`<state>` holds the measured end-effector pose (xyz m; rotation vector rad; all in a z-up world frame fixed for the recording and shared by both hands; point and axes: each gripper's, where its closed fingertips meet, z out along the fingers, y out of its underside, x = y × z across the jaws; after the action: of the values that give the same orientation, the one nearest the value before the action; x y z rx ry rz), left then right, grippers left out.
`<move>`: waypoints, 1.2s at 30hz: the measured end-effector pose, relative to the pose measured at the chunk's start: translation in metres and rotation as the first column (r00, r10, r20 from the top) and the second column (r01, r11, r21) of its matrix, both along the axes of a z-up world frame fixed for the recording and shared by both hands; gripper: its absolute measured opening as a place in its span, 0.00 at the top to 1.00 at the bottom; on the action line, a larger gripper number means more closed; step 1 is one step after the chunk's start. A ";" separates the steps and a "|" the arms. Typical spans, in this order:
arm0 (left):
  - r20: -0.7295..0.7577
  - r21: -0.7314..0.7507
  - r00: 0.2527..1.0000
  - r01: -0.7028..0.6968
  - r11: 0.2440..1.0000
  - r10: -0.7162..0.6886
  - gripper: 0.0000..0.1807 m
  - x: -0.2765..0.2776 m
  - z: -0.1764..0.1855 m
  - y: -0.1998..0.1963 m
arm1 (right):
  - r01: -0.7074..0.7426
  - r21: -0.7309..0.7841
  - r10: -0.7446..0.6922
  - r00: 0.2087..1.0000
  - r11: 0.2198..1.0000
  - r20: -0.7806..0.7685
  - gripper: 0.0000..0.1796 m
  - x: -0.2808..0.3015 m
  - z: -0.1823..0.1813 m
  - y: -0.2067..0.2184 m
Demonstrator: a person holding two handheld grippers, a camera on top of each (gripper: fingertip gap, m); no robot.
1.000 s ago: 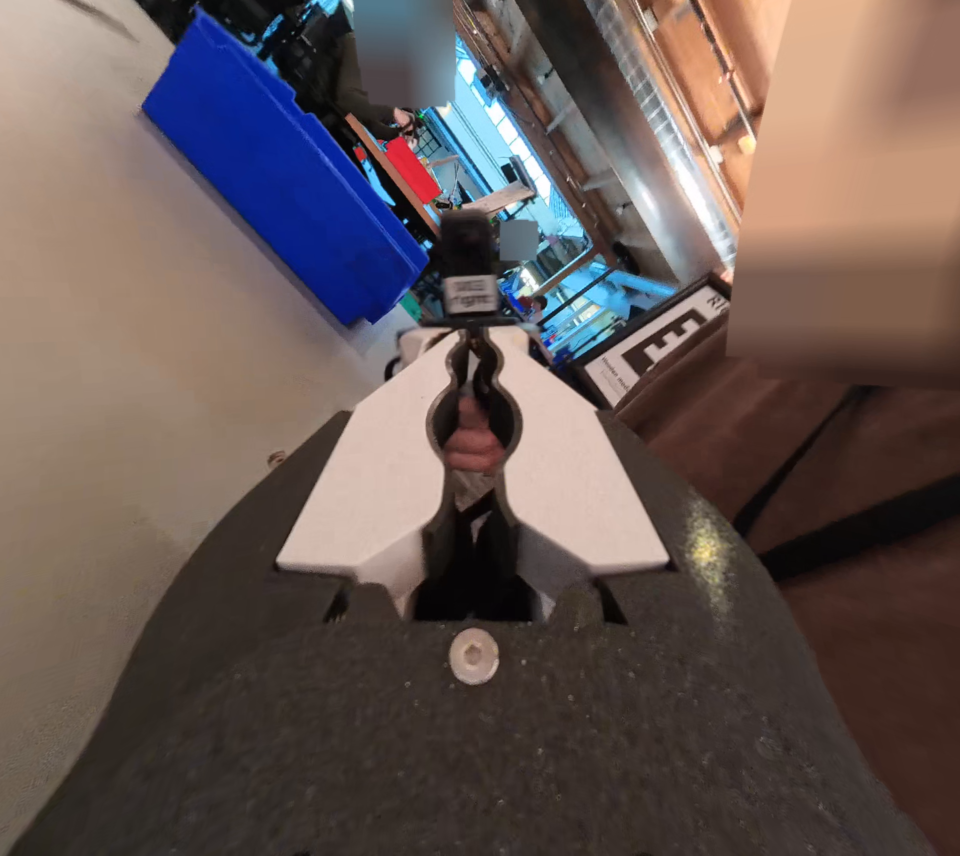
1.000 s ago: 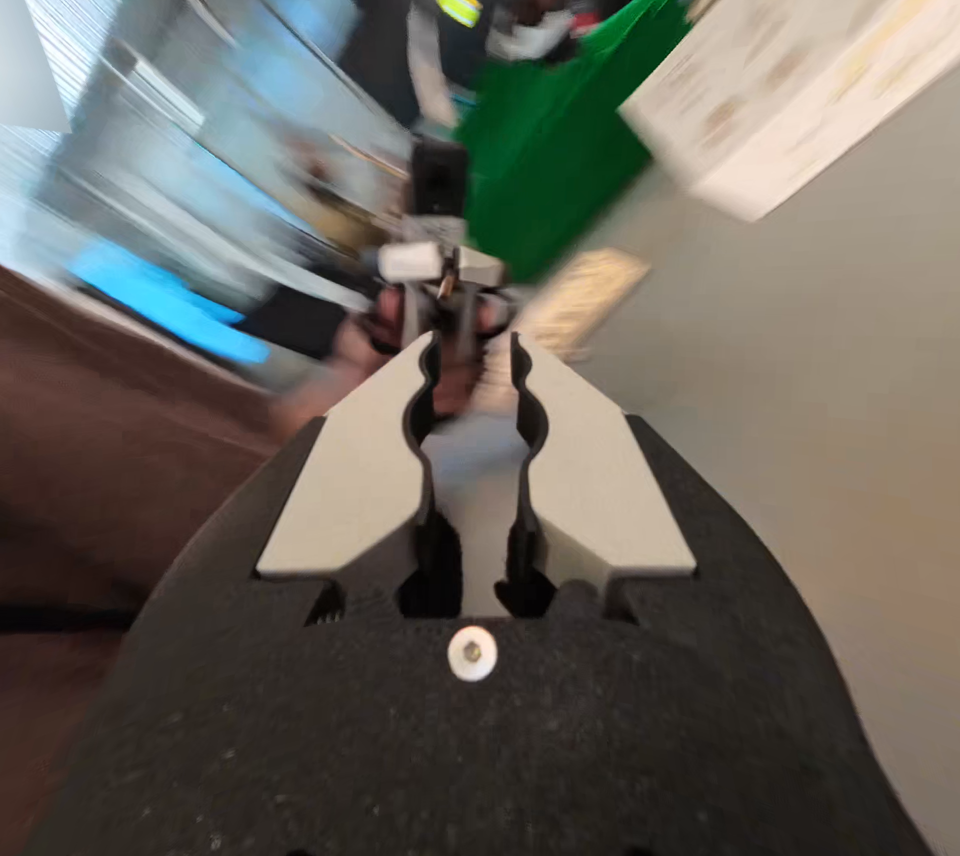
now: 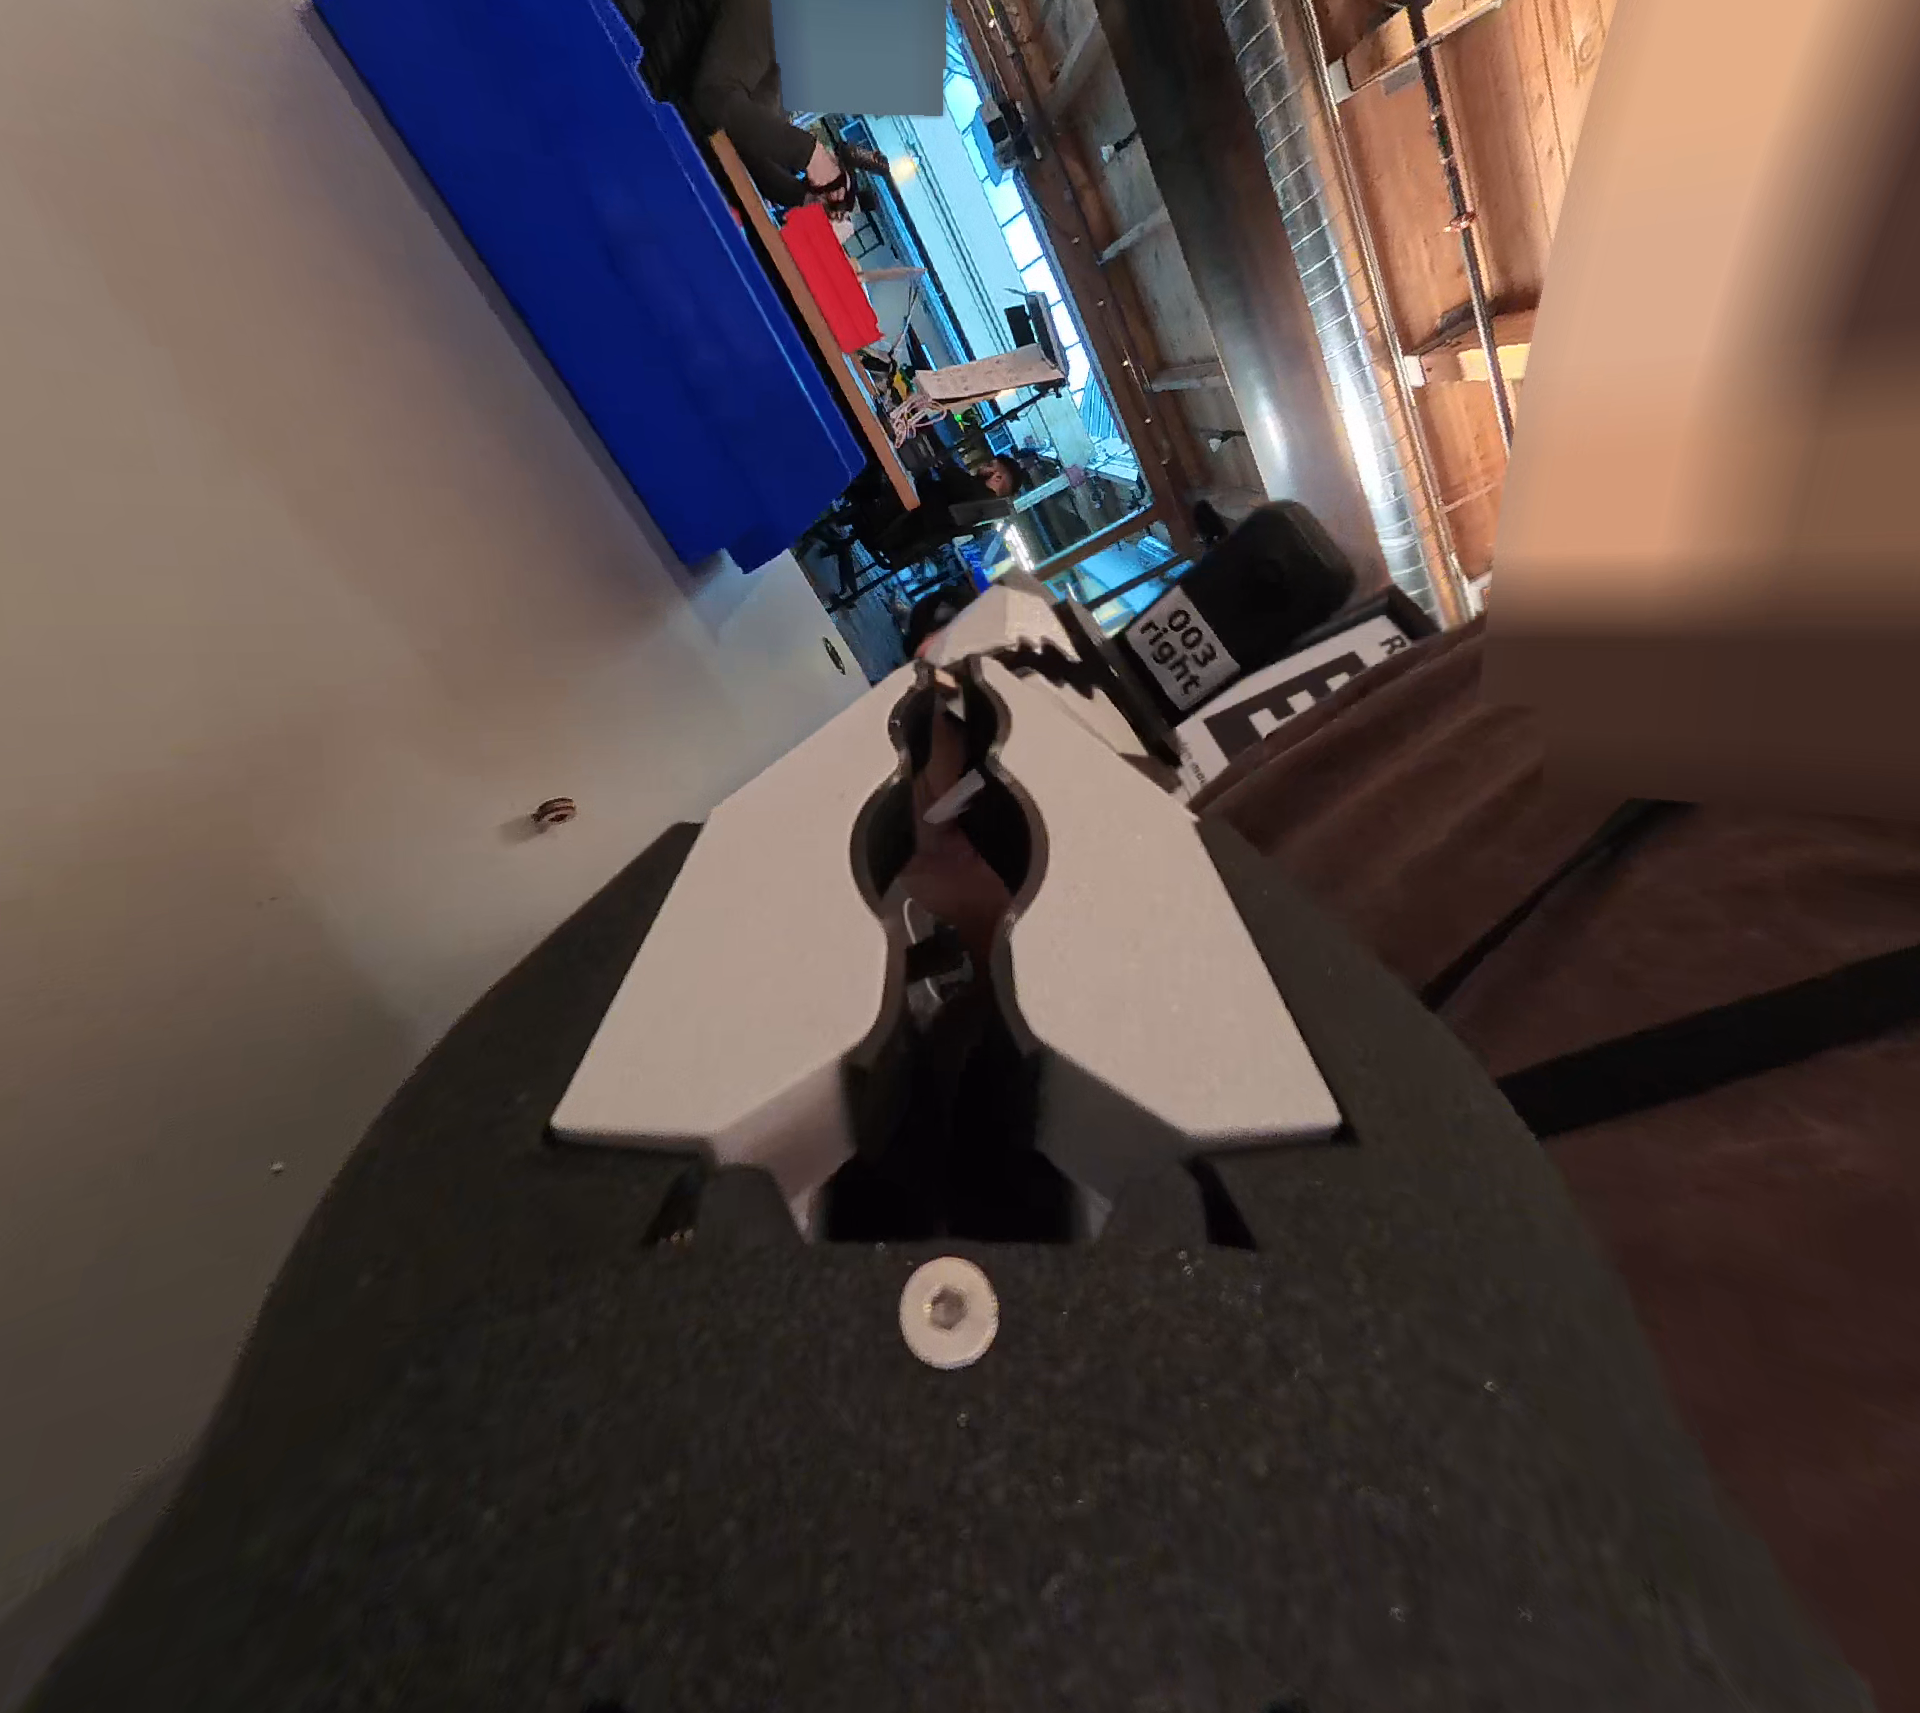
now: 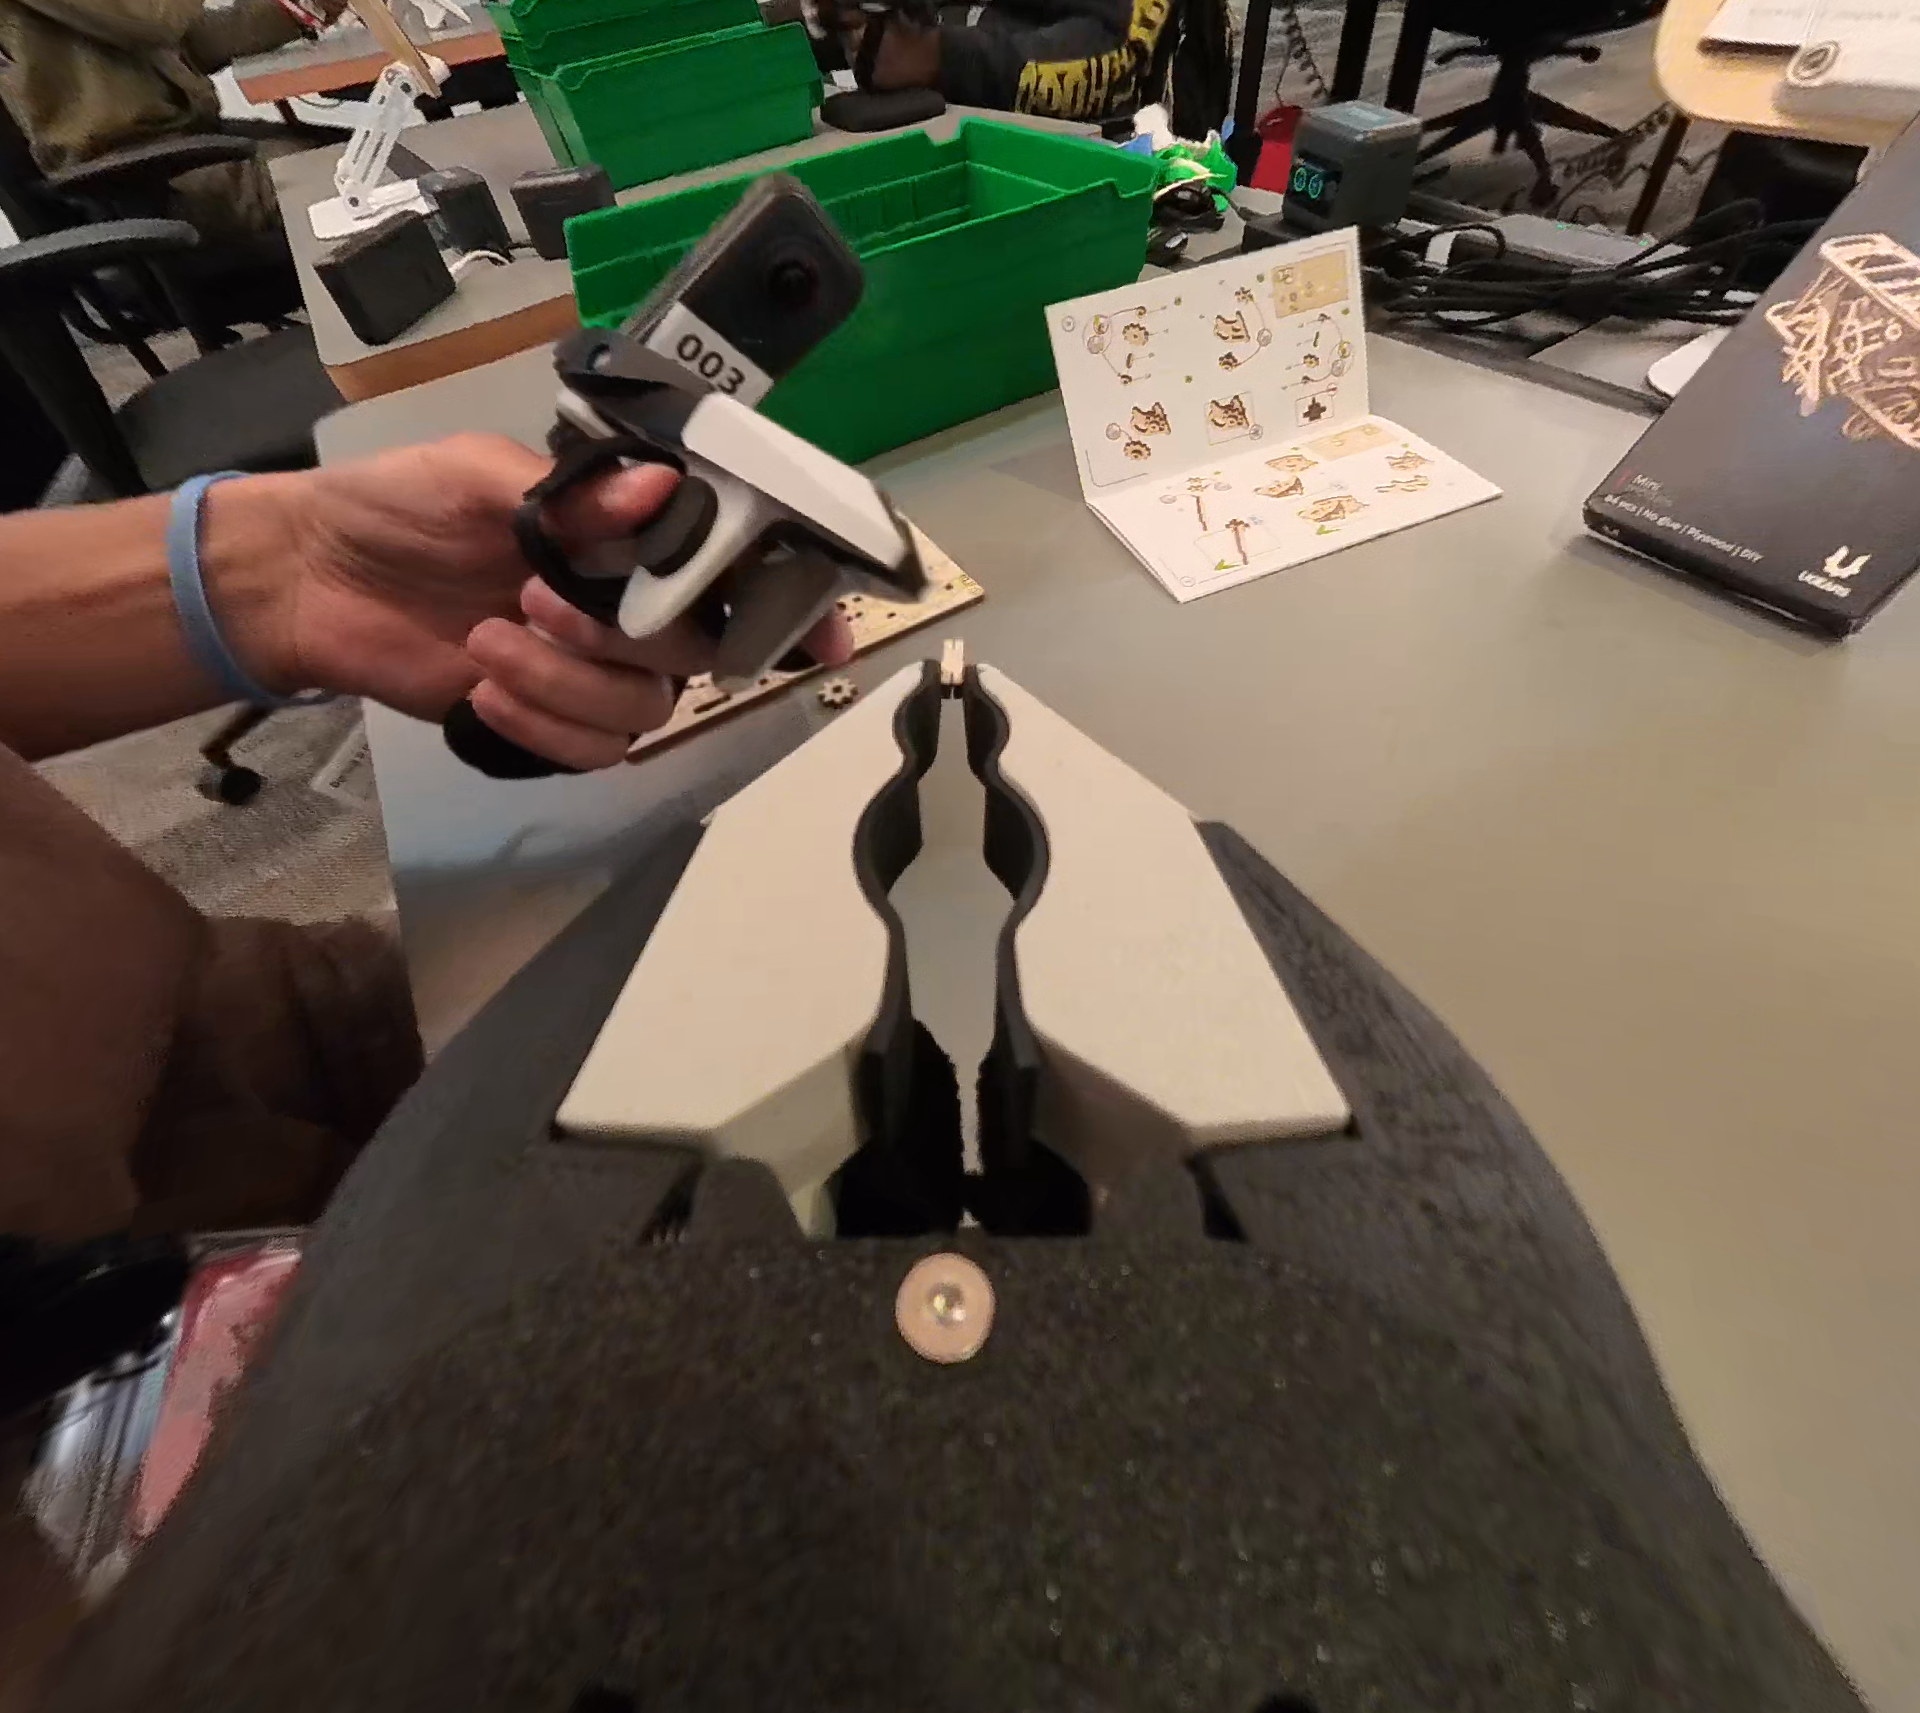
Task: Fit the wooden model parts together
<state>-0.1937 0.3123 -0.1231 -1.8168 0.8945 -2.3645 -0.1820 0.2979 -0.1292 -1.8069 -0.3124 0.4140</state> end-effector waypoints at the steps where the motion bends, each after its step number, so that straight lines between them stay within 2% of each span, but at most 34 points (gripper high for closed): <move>1: 0.001 0.025 1.000 -0.002 1.000 0.002 0.98 -0.004 0.000 0.001 | 0.000 -0.004 0.000 1.000 1.000 -0.022 0.98 0.003 -0.001 -0.001; 5: -0.012 0.181 0.998 -0.064 0.981 0.067 0.97 -0.015 -0.004 0.014 | 0.027 -0.027 -0.029 0.997 0.999 -0.072 0.98 0.024 -0.009 0.001; 8: -0.026 0.320 0.985 -0.154 0.935 0.171 0.97 -0.020 -0.010 0.035 | 0.046 -0.064 -0.051 0.996 0.997 -0.075 0.98 0.041 -0.022 0.008; 11: -0.075 0.460 0.958 -0.213 0.862 0.276 0.96 -0.024 -0.026 0.063 | 0.066 -0.092 -0.076 0.991 0.994 -0.109 0.98 0.055 -0.031 0.016; 16: -0.158 0.693 0.903 -0.186 0.697 0.398 0.95 -0.032 -0.060 0.102 | 0.069 -0.102 -0.085 0.983 0.992 -0.164 0.98 0.070 -0.035 0.027; 19: -0.110 0.692 0.902 -0.233 0.684 0.418 0.94 -0.031 -0.052 0.109 | 0.067 -0.106 -0.085 0.981 0.992 -0.176 0.98 0.076 -0.036 0.031; 23: -0.077 0.624 0.900 -0.291 0.725 0.428 0.92 -0.029 -0.038 0.116 | 0.082 -0.131 -0.109 0.972 0.988 -0.209 0.98 0.085 -0.044 0.038; 27: -0.096 0.650 0.896 -0.273 0.709 0.434 0.93 -0.028 -0.040 0.118 | 0.078 -0.142 -0.113 0.959 0.987 -0.258 0.98 0.087 -0.045 0.042; 29: -0.126 0.674 0.885 -0.256 0.693 0.448 0.97 -0.025 -0.043 0.122 | 0.082 -0.147 -0.117 0.960 0.986 -0.253 0.98 0.088 -0.048 0.043; 34: -0.317 0.760 0.720 -0.197 0.620 0.618 0.98 -0.015 -0.056 0.175 | 0.078 -0.151 -0.118 0.954 0.985 -0.275 0.98 0.092 -0.048 0.044; 36: -0.397 0.817 0.629 -0.089 0.570 0.668 0.96 -0.011 -0.069 0.197 | 0.073 -0.150 -0.115 0.949 0.986 -0.292 0.98 0.093 -0.047 0.044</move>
<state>-0.2049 0.5096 -0.1916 -2.1248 1.0649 -0.7497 -0.0893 0.3420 -0.1758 -1.8522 0.0158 0.6465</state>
